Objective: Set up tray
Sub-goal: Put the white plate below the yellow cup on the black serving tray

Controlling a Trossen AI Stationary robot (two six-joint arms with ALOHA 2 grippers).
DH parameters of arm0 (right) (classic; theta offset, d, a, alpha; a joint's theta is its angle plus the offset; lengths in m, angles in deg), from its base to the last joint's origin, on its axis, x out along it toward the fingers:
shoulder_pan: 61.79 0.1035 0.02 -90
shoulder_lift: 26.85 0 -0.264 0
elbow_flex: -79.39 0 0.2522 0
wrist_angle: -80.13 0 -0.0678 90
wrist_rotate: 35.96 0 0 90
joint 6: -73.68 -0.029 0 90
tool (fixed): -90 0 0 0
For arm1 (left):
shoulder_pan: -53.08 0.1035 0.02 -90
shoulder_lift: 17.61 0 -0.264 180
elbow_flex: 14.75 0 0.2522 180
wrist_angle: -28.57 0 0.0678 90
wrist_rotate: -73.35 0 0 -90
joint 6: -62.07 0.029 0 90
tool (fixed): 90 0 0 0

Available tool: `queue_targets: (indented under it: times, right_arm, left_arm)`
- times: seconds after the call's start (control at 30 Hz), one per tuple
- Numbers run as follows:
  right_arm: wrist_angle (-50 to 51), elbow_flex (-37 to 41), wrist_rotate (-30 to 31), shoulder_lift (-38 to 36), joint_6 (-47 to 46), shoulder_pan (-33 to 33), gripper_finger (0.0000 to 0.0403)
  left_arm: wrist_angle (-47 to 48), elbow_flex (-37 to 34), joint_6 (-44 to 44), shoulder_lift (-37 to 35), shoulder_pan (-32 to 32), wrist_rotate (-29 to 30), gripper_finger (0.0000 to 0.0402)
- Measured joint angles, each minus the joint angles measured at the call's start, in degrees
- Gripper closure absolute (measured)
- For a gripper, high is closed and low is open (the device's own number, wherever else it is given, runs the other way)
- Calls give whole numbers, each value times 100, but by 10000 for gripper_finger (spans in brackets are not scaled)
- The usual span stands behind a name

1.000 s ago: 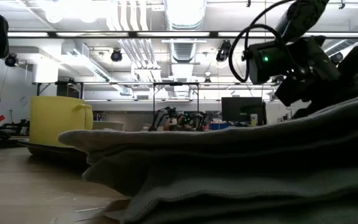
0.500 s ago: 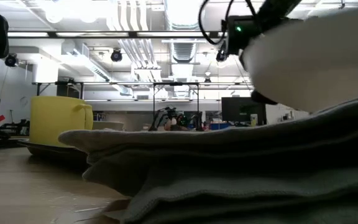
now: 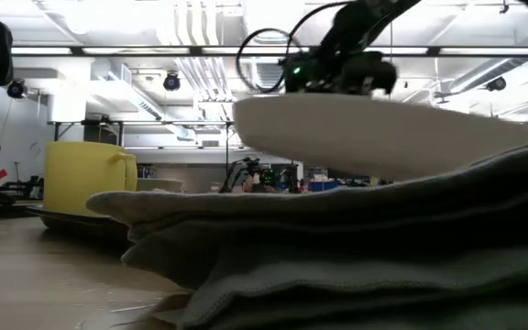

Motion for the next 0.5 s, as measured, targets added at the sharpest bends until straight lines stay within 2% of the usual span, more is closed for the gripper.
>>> queue_targets:
  times: [0.3, 0.5]
  right_arm:
    - [650, -1224, -7, 1235, 153, -482, 394]
    - [770, -2004, -47, 1783, 76, -729, 394]
  left_arm:
    - [0, 0, 0, 0, 0, 0, 193]
    - [0, -1, 0, 0, 0, 0, 193]
